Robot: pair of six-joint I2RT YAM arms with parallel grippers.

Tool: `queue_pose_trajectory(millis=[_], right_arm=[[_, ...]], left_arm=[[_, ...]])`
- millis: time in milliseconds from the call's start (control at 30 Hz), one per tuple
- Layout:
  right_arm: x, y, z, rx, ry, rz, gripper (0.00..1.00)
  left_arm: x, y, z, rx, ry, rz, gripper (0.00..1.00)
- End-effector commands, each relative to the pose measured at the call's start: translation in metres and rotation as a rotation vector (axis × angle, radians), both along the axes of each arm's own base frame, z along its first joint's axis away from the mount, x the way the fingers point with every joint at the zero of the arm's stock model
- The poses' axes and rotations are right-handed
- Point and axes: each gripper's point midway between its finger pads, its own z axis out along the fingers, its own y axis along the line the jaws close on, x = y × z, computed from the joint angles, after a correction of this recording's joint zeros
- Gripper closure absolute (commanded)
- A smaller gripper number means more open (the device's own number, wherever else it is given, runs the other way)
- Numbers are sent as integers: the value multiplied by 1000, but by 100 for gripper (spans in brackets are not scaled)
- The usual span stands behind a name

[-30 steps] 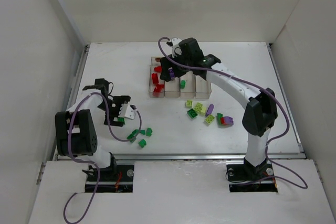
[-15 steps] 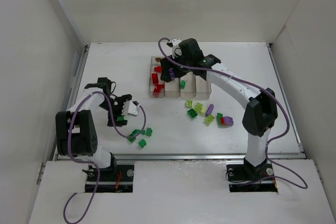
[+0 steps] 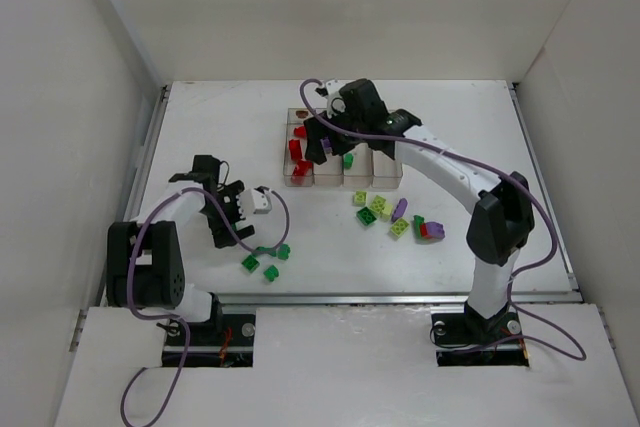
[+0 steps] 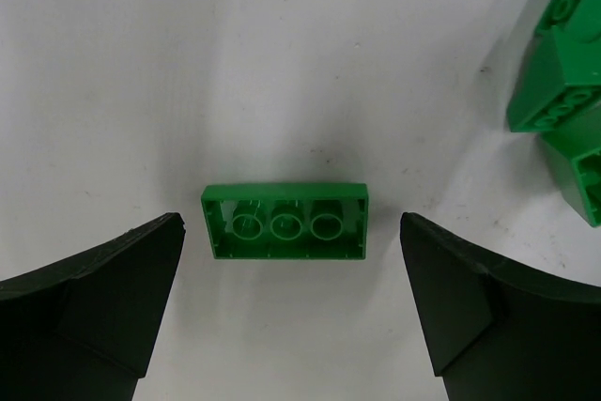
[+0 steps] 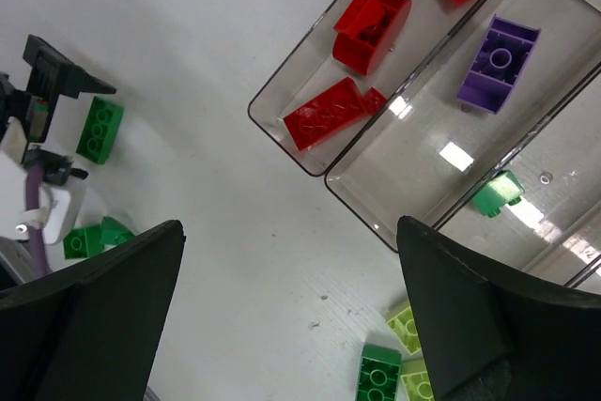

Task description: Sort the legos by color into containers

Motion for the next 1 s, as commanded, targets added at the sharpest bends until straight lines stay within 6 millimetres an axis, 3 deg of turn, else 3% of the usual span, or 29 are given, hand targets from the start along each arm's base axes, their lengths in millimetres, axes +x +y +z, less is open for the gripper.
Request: queue_pose_trajectory(millis=[0,100,167,367,400,533,667,800,833,900,933,967], right_arm=[[-8,9,35,69,-67,26,0],[-11,4,36,63,-69,19,0],[-10,5,33,63,-69,19,0],[-12,3,34,63,-69,19,0],[-12,3,34,63,-69,19,0],[-15,-1,35,59,-72,11,0],[-10,-4,41,70,-80,-44,0],[17,-29,57,134,-73,-170,0],[31,-48,62,148,-72,-227,0],[44,-64,69,189,-71,-292,0],[50,-73,68,184,-76,-318,0],[61,-89,68,179,-82,-383,0]], left_arm=[[2,8,-2,38,-30,84,1],[8,14,-6,69,-51,105,3],[8,14,-11,69,-49,105,11],[11,3,-7,7,-55,92,42],[11,1,-7,-2,-54,90,53],[9,1,-1,-1,-36,90,78],[23,-6,17,-45,-54,133,84],[75,-25,78,-187,-193,221,84],[101,-31,111,-236,-290,223,84],[122,-57,139,-317,-352,187,83],[135,-71,163,-363,-401,179,83],[149,-86,179,-391,-464,150,82]])
